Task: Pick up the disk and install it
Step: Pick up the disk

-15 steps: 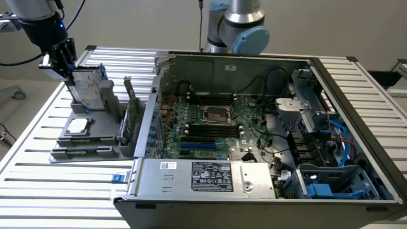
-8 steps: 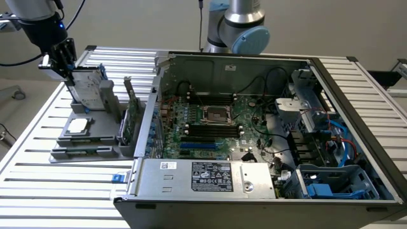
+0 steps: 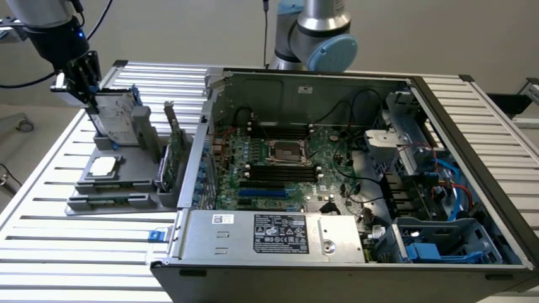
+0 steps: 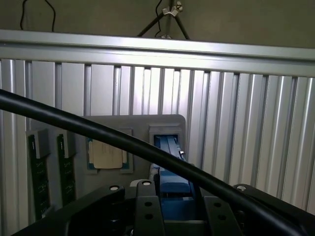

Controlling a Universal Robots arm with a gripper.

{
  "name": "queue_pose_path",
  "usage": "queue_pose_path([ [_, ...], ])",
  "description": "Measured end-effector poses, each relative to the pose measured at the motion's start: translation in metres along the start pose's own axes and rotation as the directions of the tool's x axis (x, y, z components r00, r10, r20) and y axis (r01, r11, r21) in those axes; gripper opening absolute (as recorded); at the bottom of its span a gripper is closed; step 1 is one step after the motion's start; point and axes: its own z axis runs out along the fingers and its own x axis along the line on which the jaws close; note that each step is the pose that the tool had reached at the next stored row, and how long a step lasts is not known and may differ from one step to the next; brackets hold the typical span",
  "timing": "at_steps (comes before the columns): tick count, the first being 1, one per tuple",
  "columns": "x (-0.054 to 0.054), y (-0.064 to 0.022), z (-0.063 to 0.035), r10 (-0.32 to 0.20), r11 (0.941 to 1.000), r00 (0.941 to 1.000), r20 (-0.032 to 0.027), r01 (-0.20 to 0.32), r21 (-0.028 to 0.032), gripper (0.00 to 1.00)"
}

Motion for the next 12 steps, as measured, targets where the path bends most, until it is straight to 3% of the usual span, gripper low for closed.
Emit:
queue_pose_path([
  [12,0.0015,0.0001,-0.0014,0.001,1.0,1.0,0.0034,-0.001,0.0002,0.33],
])
